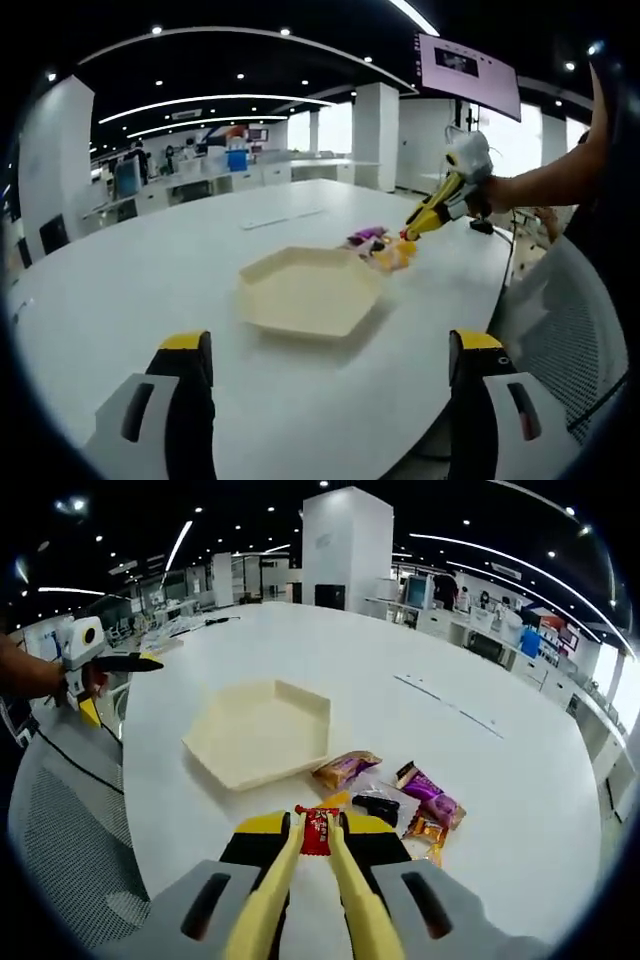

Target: Place the target food into the container with the food tongs after gripping and lifting it, then release it inside without dropping or visibly crushing the food.

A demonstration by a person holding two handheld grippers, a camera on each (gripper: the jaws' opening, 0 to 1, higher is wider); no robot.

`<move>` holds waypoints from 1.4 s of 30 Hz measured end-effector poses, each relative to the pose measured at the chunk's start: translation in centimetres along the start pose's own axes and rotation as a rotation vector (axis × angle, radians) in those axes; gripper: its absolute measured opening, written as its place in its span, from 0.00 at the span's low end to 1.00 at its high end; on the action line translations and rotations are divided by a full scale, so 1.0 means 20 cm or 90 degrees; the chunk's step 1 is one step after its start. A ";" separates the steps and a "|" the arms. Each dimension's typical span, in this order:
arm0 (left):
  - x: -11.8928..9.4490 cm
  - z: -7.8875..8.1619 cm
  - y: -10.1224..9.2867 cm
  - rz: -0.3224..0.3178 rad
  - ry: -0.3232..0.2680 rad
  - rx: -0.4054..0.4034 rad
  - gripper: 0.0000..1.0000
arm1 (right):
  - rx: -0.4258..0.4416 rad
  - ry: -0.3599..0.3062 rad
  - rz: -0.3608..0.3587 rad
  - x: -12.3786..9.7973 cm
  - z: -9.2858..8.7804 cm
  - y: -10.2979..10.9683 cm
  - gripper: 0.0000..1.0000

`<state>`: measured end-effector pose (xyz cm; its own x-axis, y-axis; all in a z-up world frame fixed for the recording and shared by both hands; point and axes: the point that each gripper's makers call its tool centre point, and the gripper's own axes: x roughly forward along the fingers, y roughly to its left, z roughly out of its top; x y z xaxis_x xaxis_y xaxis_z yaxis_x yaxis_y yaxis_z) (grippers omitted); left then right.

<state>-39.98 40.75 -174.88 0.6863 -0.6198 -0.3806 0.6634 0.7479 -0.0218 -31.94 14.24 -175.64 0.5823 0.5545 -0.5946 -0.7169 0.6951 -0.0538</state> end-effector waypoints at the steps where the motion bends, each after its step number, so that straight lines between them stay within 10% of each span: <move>1: 0.00 0.00 0.00 0.000 0.000 0.000 0.95 | 0.001 -0.001 0.000 -0.01 0.01 -0.01 0.18; 24: 0.00 0.01 0.00 0.002 -0.005 0.000 0.94 | -0.031 -0.026 -0.022 -0.20 0.29 -0.13 0.18; 42: 0.00 0.00 0.00 0.000 0.000 0.003 0.94 | -0.038 -0.038 0.022 -0.02 0.39 0.03 0.19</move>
<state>-40.02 40.73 -174.91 0.6862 -0.6197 -0.3809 0.6649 0.7467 -0.0170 -29.54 18.06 -169.17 0.5774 0.6051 -0.5482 -0.7574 0.6477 -0.0829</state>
